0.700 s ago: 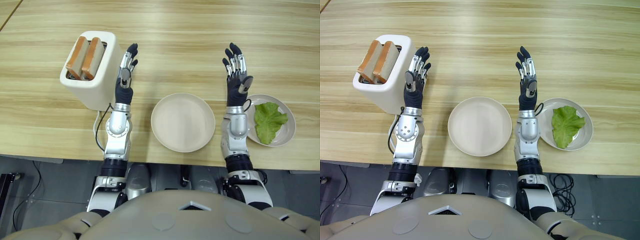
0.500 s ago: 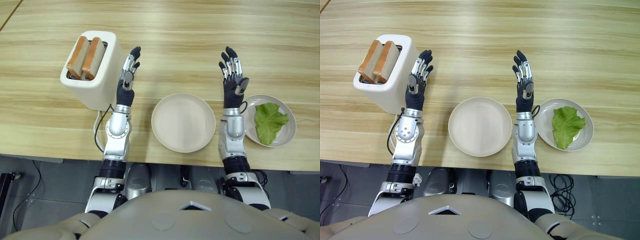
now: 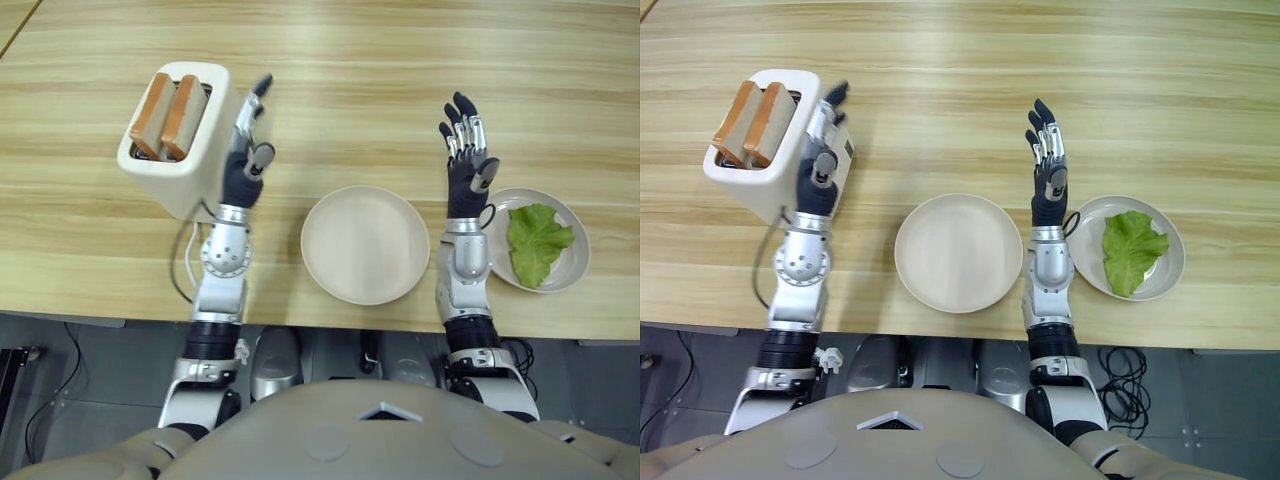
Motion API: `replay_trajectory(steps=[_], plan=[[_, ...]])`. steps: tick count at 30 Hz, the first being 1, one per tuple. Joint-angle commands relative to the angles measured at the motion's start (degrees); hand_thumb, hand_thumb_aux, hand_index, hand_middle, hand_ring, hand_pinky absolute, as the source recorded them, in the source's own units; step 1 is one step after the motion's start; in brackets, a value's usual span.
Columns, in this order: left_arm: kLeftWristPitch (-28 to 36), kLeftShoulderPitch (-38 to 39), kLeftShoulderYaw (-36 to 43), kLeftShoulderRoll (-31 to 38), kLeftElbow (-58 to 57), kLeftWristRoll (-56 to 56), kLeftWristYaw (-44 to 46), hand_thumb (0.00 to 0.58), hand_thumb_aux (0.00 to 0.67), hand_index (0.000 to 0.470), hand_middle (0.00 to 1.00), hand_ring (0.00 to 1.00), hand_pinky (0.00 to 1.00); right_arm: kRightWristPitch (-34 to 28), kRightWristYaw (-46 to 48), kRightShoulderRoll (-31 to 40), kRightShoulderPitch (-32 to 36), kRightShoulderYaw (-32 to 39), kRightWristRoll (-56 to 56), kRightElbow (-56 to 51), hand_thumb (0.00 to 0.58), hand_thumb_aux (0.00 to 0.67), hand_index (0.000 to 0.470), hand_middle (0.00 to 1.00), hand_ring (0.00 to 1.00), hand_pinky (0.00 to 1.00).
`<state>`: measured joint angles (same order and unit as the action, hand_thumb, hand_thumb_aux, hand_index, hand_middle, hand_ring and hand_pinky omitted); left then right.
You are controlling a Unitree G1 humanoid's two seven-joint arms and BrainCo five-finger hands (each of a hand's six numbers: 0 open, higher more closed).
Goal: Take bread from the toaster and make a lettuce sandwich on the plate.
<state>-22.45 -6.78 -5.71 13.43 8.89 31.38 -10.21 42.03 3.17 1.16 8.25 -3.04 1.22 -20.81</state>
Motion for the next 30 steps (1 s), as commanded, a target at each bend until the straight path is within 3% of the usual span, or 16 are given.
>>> replay_trajectory(steps=[1, 6, 13, 30], plan=[[8.3, 0.8, -5.9, 4.0, 5.2, 10.6, -4.0, 0.000, 0.000, 0.000, 0.00, 0.00, 0.00, -0.9, 0.3, -0.5, -0.8, 0.8, 0.0, 1.1, 0.000, 0.000, 0.000, 0.00, 0.00, 0.00], [17.6, 2.2, -11.7, 9.2, 2.6, 14.4, -5.0, 0.000, 0.000, 0.000, 0.00, 0.00, 0.00, -1.2, 0.6, -0.8, -1.4, 1.2, 0.0, 2.0, 0.000, 0.000, 0.000, 0.00, 0.00, 0.00], [24.2, 3.6, -12.4, 15.4, -5.3, 14.5, -2.9, 0.000, 0.000, 0.000, 0.00, 0.00, 0.00, -1.5, 0.3, -0.7, -1.7, 1.5, -0.1, 2.6, 0.000, 0.000, 0.000, 0.00, 0.00, 0.00], [27.1, -0.2, -5.6, 19.4, -19.6, 9.1, -1.3, 0.000, 0.000, 0.000, 0.00, 0.00, 0.00, -1.1, 0.3, -0.8, -2.0, 2.3, -1.1, 2.4, 0.000, 0.000, 0.000, 0.00, 0.00, 0.00]])
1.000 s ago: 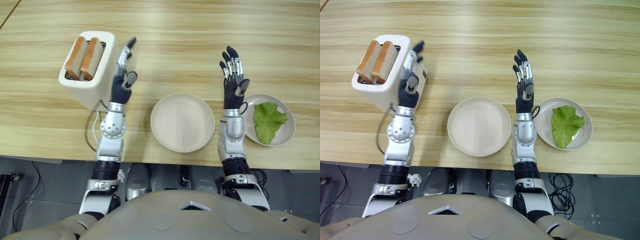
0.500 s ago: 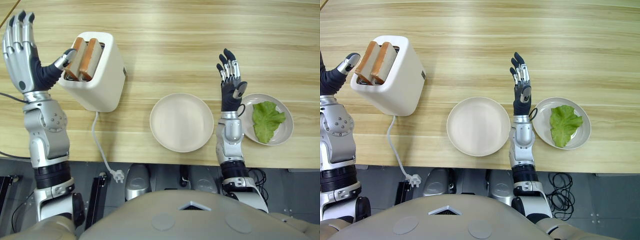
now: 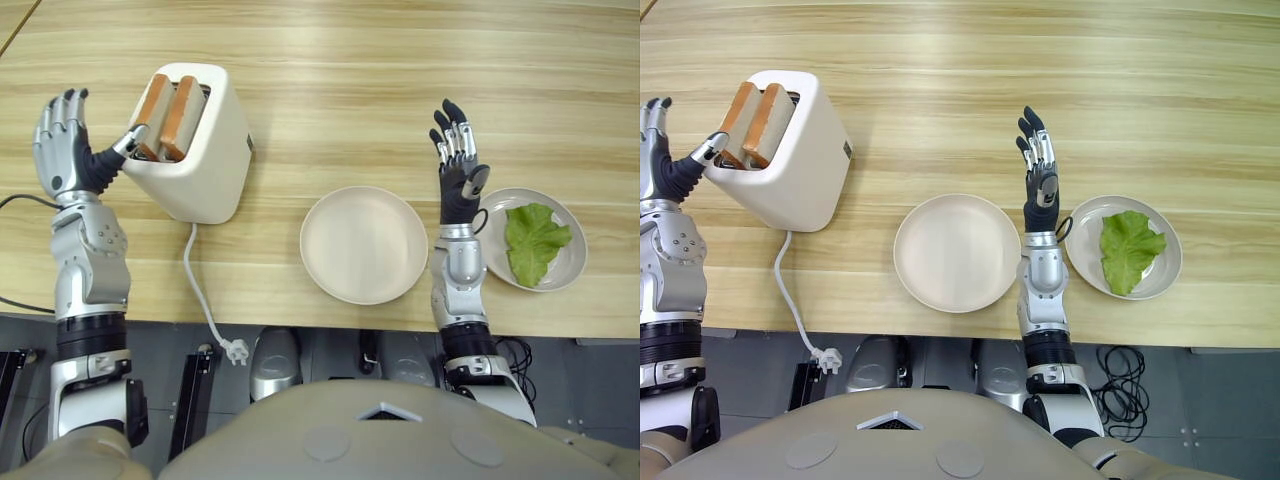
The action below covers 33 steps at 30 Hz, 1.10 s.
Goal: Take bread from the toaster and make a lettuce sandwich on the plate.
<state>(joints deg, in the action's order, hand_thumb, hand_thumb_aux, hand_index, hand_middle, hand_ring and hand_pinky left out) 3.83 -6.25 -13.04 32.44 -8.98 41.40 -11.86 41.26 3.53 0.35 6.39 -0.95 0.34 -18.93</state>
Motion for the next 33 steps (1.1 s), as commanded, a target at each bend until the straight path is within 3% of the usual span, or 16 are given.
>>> replay_trajectory(steps=[1, 6, 7, 8, 9, 10, 11, 13, 25, 30, 33], plan=[[0.9, -0.8, 2.2, 0.4, -2.0, -1.1, 0.2, 0.000, 0.000, 0.000, 0.00, 0.00, 0.00, -0.4, 0.0, 0.0, -0.2, 0.2, -0.2, 0.6, 0.000, 0.000, 0.000, 0.00, 0.00, 0.00], [1.5, -1.1, 4.2, 0.3, -2.3, -1.7, -0.1, 0.000, 0.000, 0.000, 0.00, 0.00, 0.00, -0.6, 0.1, 0.0, -0.4, 0.5, -0.6, 0.7, 0.000, 0.000, 0.000, 0.00, 0.00, 0.00], [1.6, -1.2, 4.4, 0.5, -2.5, -1.8, -0.2, 0.148, 0.092, 0.063, 0.00, 0.00, 0.00, -0.6, 0.1, -0.1, -0.5, 0.5, -0.6, 0.7, 0.000, 0.000, 0.000, 0.00, 0.00, 0.00], [1.7, -1.2, 4.7, 0.7, -2.5, -1.9, -0.2, 0.148, 0.092, 0.063, 0.00, 0.00, 0.00, -0.6, 0.1, -0.1, -0.5, 0.5, -0.6, 0.8, 0.000, 0.000, 0.000, 0.00, 0.00, 0.00], [1.8, -1.2, 4.8, 0.9, -2.7, -2.1, -0.4, 0.456, 0.360, 0.247, 0.00, 0.00, 0.00, -0.6, 0.1, -0.1, -0.5, 0.5, -0.6, 0.8, 0.000, 0.000, 0.000, 0.00, 0.00, 0.00], [1.8, -1.3, 4.9, 1.0, -2.9, -2.3, -0.5, 0.456, 0.360, 0.247, 0.00, 0.00, 0.00, -0.6, 0.1, -0.2, -0.6, 0.6, -0.6, 0.9, 0.000, 0.000, 0.000, 0.00, 0.00, 0.00], [1.8, -1.4, 5.1, 1.1, -3.2, -2.4, -0.6, 0.559, 0.544, 0.373, 0.00, 0.00, 0.00, -0.6, 0.1, -0.2, -0.6, 0.6, -0.6, 0.9, 0.000, 0.000, 0.000, 0.00, 0.00, 0.00], [1.8, -1.5, 5.4, 1.2, -3.7, -2.6, -0.8, 0.576, 0.617, 0.424, 0.00, 0.00, 0.00, -0.6, 0.1, -0.2, -0.5, 0.6, -0.6, 0.9, 0.000, 0.000, 0.000, 0.00, 0.00, 0.00], [0.0, -2.7, 8.3, 1.1, -4.2, -3.6, -1.4, 0.574, 0.604, 0.415, 0.00, 0.00, 0.00, -0.7, 0.1, -0.3, -0.1, 0.8, -0.6, 0.3, 0.000, 0.000, 0.000, 0.00, 0.00, 0.00], [-0.4, -3.0, 8.3, 0.8, -3.0, -4.3, -2.5, 0.580, 0.670, 0.460, 0.00, 0.00, 0.00, -0.7, 0.0, -0.3, 0.4, 1.0, -0.8, -0.4, 0.000, 0.000, 0.000, 0.00, 0.00, 0.00], [-0.7, -3.3, 6.9, 1.2, -0.3, -4.8, -3.7, 0.580, 0.670, 0.460, 0.00, 0.00, 0.00, -0.6, -0.2, -0.3, 0.6, 1.1, -1.0, -0.7, 0.000, 0.000, 0.000, 0.00, 0.00, 0.00]])
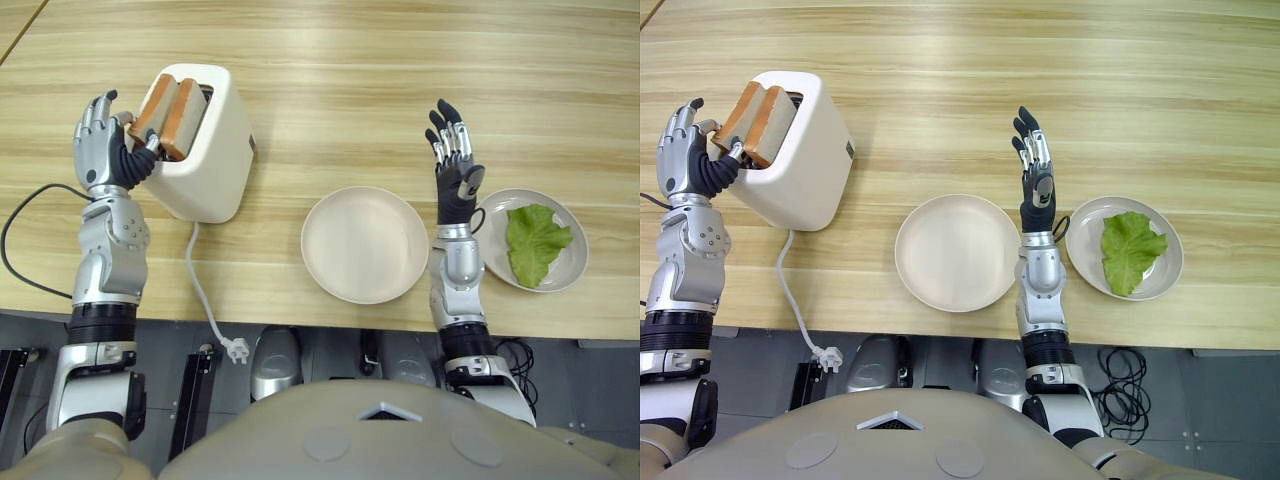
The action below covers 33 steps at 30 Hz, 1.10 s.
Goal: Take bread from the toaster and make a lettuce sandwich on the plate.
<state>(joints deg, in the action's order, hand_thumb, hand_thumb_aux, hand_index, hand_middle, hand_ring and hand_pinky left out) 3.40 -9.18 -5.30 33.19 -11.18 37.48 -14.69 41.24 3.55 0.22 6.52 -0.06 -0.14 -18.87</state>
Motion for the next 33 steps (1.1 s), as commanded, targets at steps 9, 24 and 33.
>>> replay_trajectory(steps=[9, 24, 33], plan=[[0.1, -0.8, -6.6, 1.7, 18.0, 1.6, -4.2, 0.580, 0.670, 0.460, 1.00, 1.00, 1.00, -0.4, -0.6, -0.3, 1.4, 0.4, -0.8, -1.6, 0.000, 0.000, 0.000, 0.00, 0.00, 0.00], [-0.7, -6.5, -2.5, -1.3, 37.6, -6.1, 10.0, 0.580, 0.670, 0.460, 1.00, 1.00, 1.00, 0.9, -3.0, 3.8, 5.8, -4.1, -1.2, 1.0, 0.000, 0.000, 0.000, 0.00, 0.00, 0.00], [4.2, -1.8, 14.8, -15.0, 35.3, -28.9, 30.7, 0.580, 0.670, 0.460, 1.00, 1.00, 1.00, 1.6, -7.5, 16.9, 8.8, -15.6, -1.7, 0.8, 0.000, 0.000, 0.000, 0.00, 0.00, 0.00]])
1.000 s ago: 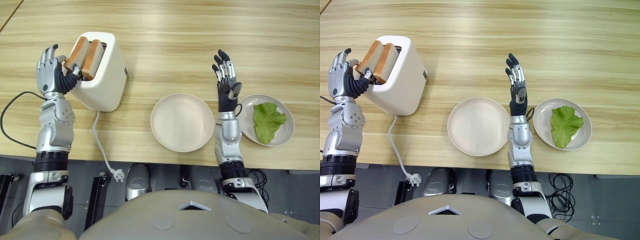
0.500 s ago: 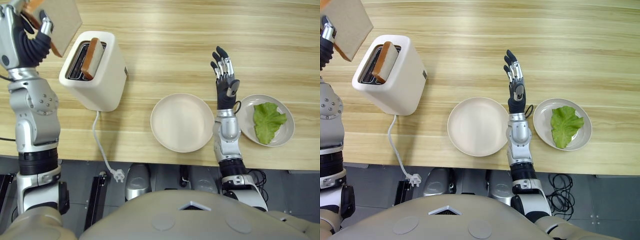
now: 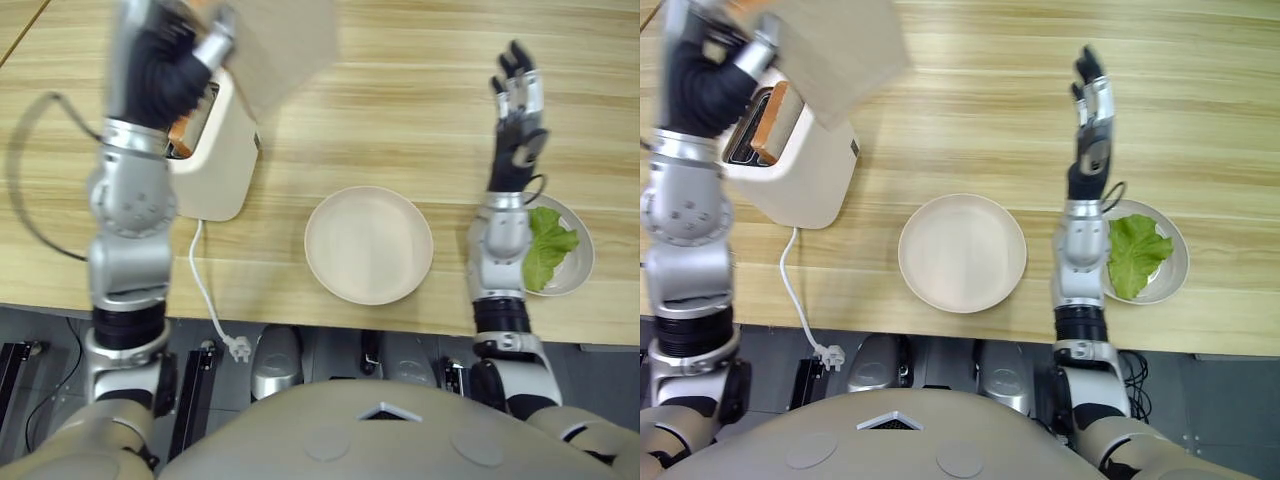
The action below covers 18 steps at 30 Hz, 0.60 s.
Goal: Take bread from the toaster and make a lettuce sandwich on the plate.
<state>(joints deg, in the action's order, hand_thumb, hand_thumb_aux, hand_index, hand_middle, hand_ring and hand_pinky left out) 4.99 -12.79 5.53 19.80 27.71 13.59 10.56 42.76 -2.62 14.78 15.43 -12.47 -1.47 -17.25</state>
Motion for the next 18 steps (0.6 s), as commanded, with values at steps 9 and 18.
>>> replay_trajectory(steps=[9, 18], plan=[[4.4, 9.6, 12.8, -4.7, -17.9, -8.0, 12.6, 0.580, 0.670, 0.460, 1.00, 1.00, 1.00, -0.6, -1.6, 8.4, -5.1, -7.6, -0.9, -1.5, 0.000, 0.000, 0.000, 0.00, 0.00, 0.00], [-0.7, 8.1, 15.9, -4.3, -31.6, -1.1, 10.1, 0.580, 0.670, 0.460, 1.00, 1.00, 1.00, -1.6, -1.8, 9.3, -7.1, -7.9, -1.7, -0.1, 0.000, 0.000, 0.000, 0.00, 0.00, 0.00]])
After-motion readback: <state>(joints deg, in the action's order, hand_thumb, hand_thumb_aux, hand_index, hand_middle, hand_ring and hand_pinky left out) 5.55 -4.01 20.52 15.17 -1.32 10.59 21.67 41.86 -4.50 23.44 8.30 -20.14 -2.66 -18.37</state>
